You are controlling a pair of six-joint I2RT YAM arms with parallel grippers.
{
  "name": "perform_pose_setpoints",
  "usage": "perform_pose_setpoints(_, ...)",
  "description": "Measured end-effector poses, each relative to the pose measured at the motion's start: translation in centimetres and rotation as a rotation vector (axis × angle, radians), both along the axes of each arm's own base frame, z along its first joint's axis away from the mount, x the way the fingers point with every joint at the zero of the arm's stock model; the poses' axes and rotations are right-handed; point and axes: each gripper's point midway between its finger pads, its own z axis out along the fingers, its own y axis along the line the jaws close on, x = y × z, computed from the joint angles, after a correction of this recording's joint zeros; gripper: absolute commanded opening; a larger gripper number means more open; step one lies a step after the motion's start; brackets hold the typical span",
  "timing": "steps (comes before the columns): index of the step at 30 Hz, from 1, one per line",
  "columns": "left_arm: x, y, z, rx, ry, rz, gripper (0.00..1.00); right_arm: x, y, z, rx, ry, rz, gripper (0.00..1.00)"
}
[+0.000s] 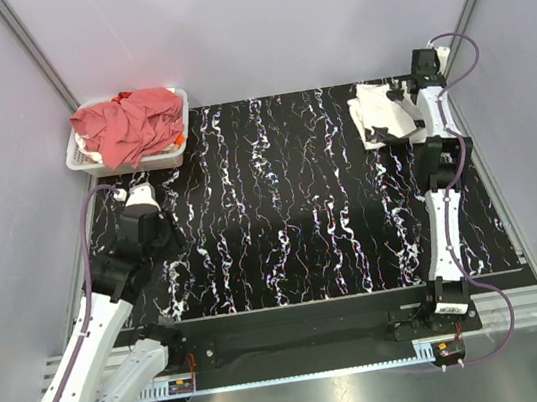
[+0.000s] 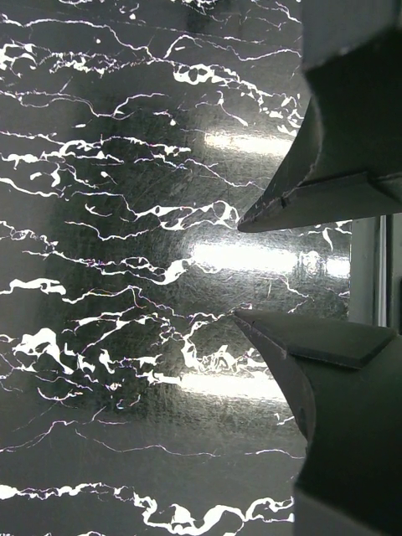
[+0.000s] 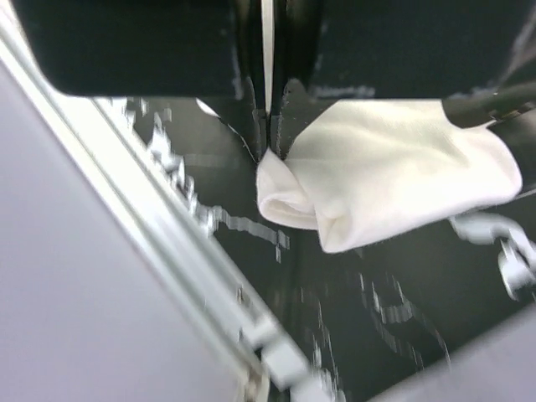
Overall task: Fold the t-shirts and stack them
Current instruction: Neatly place the folded tshirt to the corner, then reset both grippers
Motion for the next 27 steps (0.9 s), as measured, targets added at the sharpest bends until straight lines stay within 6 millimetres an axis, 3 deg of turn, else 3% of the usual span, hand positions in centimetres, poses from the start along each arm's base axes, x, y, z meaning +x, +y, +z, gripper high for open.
perform_pose_setpoints(5, 0.1, 0.0, -0.2, 0.005, 0.010, 0.001, 0.45, 2.9, -1.3, 1.5, -0.050, -0.147, 0.008, 0.04)
perform_pose_setpoints(8, 0.1, 0.0, -0.4, 0.009, 0.019, 0.002, 0.46, 4.4, -1.5, 2.8, -0.072, -0.231, 0.016, 0.20)
perform_pose_setpoints(9, 0.2, 0.0, -0.5, 0.011, 0.022, 0.002, 0.45, 4.6, -1.6, 3.3, -0.080, -0.252, 0.013, 0.43)
perform_pose_setpoints(13, 0.2, 0.0, -0.6, 0.013, 0.028, 0.003, 0.46, 4.8, -1.9, 4.0, -0.078, -0.312, -0.029, 0.99)
perform_pose_setpoints(17, 0.2, 0.0, -0.5, 0.011, 0.022, 0.003, 0.50, 2.2, -1.7, 2.7, -0.041, -0.234, -0.074, 1.00)
perform_pose_setpoints(20, 0.1, 0.1, -0.1, 0.005, 0.006, 0.003, 0.54, -0.1, -0.8, 4.0, 0.003, -0.203, -0.095, 1.00)
perform_pose_setpoints(23, -0.1, 0.1, 0.3, -0.004, -0.016, 0.003, 0.58, -2.1, 0.7, 8.2, 0.062, -0.236, -0.081, 1.00)
perform_pose_setpoints(27, -0.3, 0.2, 1.0, -0.016, -0.049, 0.002, 0.62, -5.8, 5.5, 18.4, 0.186, -0.383, 0.027, 1.00)
